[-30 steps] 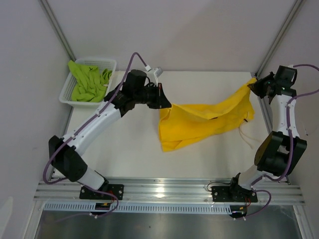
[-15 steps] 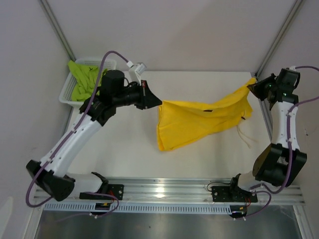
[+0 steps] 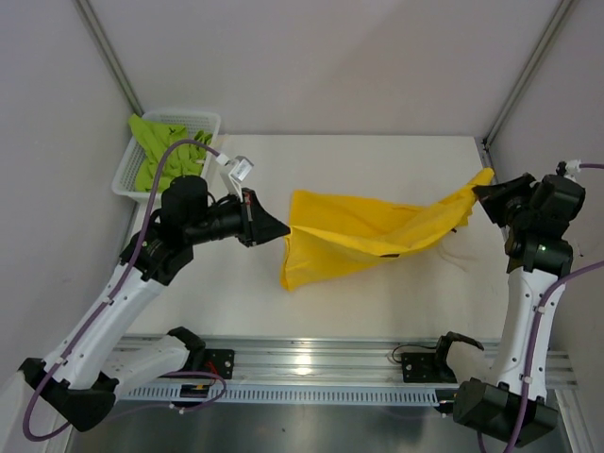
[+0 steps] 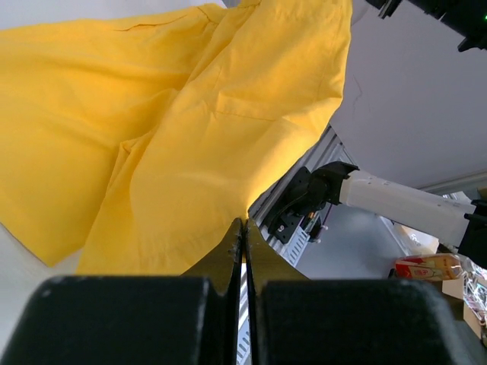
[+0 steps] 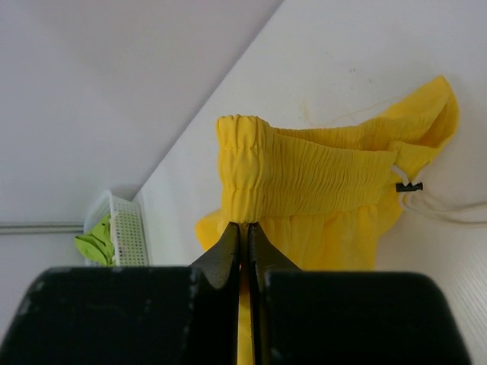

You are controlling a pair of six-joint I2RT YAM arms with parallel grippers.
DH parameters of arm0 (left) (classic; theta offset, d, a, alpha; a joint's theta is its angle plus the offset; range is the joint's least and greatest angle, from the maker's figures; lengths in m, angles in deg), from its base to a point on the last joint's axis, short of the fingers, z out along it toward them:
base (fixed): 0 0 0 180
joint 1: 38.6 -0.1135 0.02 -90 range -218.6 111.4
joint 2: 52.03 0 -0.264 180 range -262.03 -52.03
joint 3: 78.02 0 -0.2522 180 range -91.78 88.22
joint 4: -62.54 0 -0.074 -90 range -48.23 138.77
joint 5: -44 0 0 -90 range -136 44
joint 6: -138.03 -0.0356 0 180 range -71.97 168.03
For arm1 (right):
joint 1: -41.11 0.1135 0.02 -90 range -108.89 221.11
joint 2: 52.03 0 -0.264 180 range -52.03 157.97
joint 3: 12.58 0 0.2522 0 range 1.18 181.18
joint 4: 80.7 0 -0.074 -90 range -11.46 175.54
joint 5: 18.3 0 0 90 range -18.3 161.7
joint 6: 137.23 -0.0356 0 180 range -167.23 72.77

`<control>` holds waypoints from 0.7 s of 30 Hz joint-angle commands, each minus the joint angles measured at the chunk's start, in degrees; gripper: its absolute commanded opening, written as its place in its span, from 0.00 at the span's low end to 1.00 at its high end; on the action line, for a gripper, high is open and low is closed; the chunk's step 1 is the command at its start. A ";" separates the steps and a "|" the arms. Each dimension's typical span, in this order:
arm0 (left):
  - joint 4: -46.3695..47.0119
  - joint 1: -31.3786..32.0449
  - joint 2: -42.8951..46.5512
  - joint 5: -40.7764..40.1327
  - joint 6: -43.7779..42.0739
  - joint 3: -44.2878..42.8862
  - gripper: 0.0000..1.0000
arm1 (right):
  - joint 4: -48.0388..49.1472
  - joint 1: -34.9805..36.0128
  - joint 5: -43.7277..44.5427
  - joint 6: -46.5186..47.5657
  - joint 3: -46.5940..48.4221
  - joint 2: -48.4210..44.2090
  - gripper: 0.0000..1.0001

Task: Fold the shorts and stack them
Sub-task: Fold the shorts

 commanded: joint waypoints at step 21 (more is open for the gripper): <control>7.22 -6.50 -17.80 5.38 -0.71 -7.07 0.00 | 10.26 -1.11 3.92 -5.74 -10.16 8.94 0.00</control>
